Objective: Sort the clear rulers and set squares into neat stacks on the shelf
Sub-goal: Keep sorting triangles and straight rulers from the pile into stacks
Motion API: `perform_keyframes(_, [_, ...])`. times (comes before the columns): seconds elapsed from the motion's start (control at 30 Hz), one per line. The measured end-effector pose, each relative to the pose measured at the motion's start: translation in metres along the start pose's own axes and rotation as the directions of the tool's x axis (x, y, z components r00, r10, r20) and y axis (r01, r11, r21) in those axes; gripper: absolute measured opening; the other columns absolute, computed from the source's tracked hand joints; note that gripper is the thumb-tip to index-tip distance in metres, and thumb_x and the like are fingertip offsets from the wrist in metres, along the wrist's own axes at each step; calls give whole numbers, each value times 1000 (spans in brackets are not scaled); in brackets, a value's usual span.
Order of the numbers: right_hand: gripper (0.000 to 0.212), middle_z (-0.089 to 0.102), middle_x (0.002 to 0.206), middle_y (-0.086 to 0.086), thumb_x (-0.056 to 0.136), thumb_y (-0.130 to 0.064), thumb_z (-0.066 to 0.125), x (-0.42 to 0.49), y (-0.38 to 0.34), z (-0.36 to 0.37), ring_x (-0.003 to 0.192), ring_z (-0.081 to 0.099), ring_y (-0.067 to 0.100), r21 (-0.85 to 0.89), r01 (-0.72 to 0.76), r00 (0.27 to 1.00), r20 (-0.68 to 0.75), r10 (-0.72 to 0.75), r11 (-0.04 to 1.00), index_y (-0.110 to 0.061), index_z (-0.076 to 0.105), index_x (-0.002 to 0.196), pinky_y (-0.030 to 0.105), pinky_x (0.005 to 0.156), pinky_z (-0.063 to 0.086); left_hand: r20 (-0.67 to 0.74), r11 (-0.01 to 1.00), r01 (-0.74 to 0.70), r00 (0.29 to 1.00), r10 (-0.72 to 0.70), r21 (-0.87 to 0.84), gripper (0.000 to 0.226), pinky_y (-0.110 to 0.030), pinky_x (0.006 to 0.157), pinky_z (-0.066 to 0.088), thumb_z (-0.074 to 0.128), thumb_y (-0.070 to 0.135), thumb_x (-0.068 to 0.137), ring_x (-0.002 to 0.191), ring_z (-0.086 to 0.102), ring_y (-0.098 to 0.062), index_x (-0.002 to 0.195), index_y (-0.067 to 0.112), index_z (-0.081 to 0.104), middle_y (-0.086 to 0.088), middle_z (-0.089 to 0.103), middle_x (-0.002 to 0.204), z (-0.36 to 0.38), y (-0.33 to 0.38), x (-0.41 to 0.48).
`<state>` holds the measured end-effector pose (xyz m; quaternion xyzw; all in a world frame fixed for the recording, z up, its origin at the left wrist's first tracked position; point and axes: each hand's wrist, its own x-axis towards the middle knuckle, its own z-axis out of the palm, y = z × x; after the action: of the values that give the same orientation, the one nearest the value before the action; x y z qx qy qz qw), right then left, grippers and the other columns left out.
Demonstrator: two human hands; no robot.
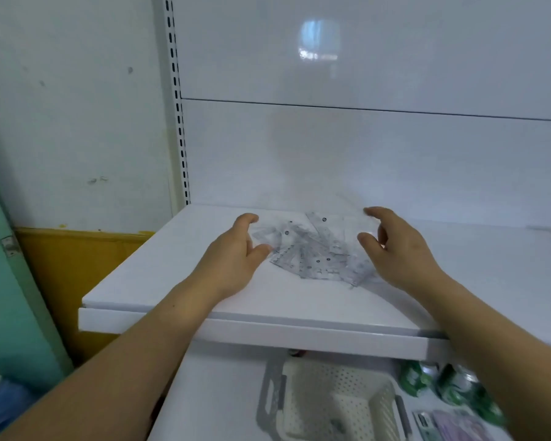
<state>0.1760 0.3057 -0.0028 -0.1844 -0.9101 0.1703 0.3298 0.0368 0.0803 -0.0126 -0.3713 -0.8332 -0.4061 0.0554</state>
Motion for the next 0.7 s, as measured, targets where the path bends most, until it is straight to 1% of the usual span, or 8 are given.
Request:
perform_keyframes(0.07, [40, 45, 76, -8, 93, -30, 52, -16, 9, -11, 69, 46, 7, -25, -55, 998, 3, 55, 998, -24, 47, 132, 25, 70, 34, 89, 998, -52, 995, 48, 44, 57, -27, 70, 39, 52, 36, 94, 75, 49, -10, 144, 27, 27, 7, 48, 81, 4, 6, 4])
perform_keyframes(0.13, [40, 45, 81, -9, 93, -32, 52, -27, 19, -26, 72, 45, 6, -78, -107, 994, -2, 108, 991, -23, 49, 132, 24, 74, 34, 149, 994, -100, 984, 94, 36, 58, -26, 67, 36, 51, 36, 94, 74, 47, -10, 146, 27, 26, 7, 46, 82, 11, 21, 8])
perform_keyframes(0.2, [42, 48, 89, -7, 94, -33, 51, -37, 31, -45, 79, 46, 9, -141, -164, 986, -7, 165, 976, -22, 48, 134, 25, 78, 35, 192, 993, -122, 974, 119, 0, 58, -24, 62, 36, 54, 36, 93, 72, 49, -9, 145, 27, 30, 5, 49, 80, 23, 41, 10])
perform_keyframes(0.27, [43, 49, 98, -4, 94, -34, 50, -49, 44, -65, 88, 47, 11, -191, -218, 976, -23, 217, 957, -20, 48, 135, 25, 81, 35, 233, 990, -143, 962, 143, -17, 57, -22, 61, 37, 60, 39, 89, 72, 50, -7, 140, 28, 37, 7, 51, 80, 39, 62, 10])
perform_keyframes(0.37, [43, 48, 101, -4, 94, -33, 51, -72, 68, -98, 91, 46, 11, -236, -283, 959, -60, 276, 930, -18, 49, 134, 24, 83, 35, 300, 980, -197, 933, 199, -38, 59, -26, 68, 39, 64, 43, 84, 80, 54, -11, 137, 24, 43, 9, 53, 85, 69, 93, 6])
perform_keyframes(0.5, [43, 49, 106, -3, 95, -33, 50, -108, 108, -148, 93, 45, 9, -255, -377, 926, -99, 364, 890, -19, 48, 135, 23, 83, 33, 368, 957, -285, 885, 286, -59, 63, -27, 77, 39, 61, 42, 87, 89, 53, -13, 142, 22, 37, 8, 54, 93, 112, 144, -1])
perform_keyframes(0.6, [45, 53, 119, 2, 95, -33, 49, -134, 142, -189, 97, 46, 10, -265, -423, 906, -126, 403, 867, -19, 46, 137, 25, 87, 36, 390, 943, -324, 861, 327, -76, 64, -27, 80, 41, 60, 41, 88, 93, 54, -14, 143, 22, 36, 7, 57, 98, 151, 190, -9])
perform_keyframes(0.7, [46, 51, 130, 4, 95, -33, 50, -162, 178, -230, 111, 50, 15, -266, -470, 883, -143, 447, 842, -17, 44, 139, 28, 95, 38, 404, 937, -331, 846, 348, -112, 64, -26, 83, 38, 58, 39, 90, 97, 51, -13, 145, 22, 32, 7, 57, 103, 192, 243, -22])
